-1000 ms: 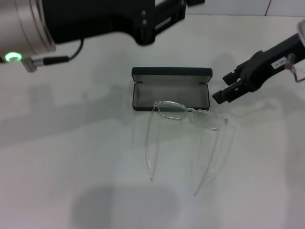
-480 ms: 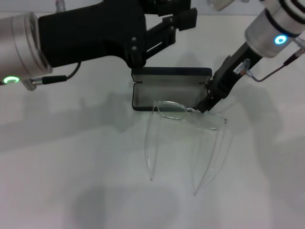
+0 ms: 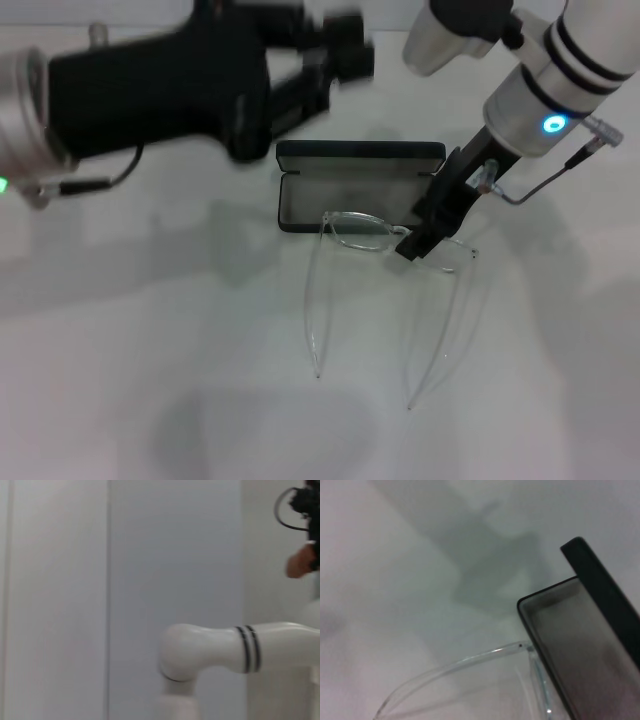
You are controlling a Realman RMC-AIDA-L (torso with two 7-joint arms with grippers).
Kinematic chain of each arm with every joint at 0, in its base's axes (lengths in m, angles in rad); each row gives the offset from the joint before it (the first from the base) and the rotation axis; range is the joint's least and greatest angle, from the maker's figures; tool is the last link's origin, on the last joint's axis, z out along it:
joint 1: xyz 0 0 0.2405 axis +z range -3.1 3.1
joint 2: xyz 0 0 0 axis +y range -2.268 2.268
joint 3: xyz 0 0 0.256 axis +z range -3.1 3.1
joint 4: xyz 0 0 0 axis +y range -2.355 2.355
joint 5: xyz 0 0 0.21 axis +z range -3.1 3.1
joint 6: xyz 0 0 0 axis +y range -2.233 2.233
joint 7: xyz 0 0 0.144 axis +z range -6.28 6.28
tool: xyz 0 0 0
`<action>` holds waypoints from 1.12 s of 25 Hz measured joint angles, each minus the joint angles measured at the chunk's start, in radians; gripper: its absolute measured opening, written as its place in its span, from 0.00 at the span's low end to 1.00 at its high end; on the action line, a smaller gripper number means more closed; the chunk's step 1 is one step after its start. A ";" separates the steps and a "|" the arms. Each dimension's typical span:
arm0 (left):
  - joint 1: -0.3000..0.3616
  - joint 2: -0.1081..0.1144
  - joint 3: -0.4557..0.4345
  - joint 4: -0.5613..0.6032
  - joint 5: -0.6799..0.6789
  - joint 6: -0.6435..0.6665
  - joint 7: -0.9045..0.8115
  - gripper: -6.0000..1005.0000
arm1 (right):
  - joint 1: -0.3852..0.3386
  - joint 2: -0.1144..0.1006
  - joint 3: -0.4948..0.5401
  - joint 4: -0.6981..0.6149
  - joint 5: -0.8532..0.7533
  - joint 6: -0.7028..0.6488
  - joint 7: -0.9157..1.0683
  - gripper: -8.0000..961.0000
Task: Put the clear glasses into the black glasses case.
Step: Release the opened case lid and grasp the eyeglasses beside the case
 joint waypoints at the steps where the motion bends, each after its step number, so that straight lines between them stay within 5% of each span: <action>1: -0.007 0.006 -0.016 -0.019 0.017 0.052 0.000 0.19 | 0.000 0.000 -0.015 0.003 0.011 0.007 0.000 0.76; 6: -0.038 0.021 -0.103 -0.184 0.093 0.220 0.037 0.19 | -0.001 0.000 -0.037 0.008 0.028 0.033 -0.007 0.73; 13: -0.038 0.042 -0.170 -0.460 0.107 0.296 0.193 0.19 | -0.001 0.000 -0.050 0.010 0.044 0.053 -0.018 0.61; 28: -0.048 0.033 -0.171 -0.497 0.107 0.305 0.233 0.19 | 0.007 0.000 -0.144 0.061 0.121 0.094 -0.022 0.45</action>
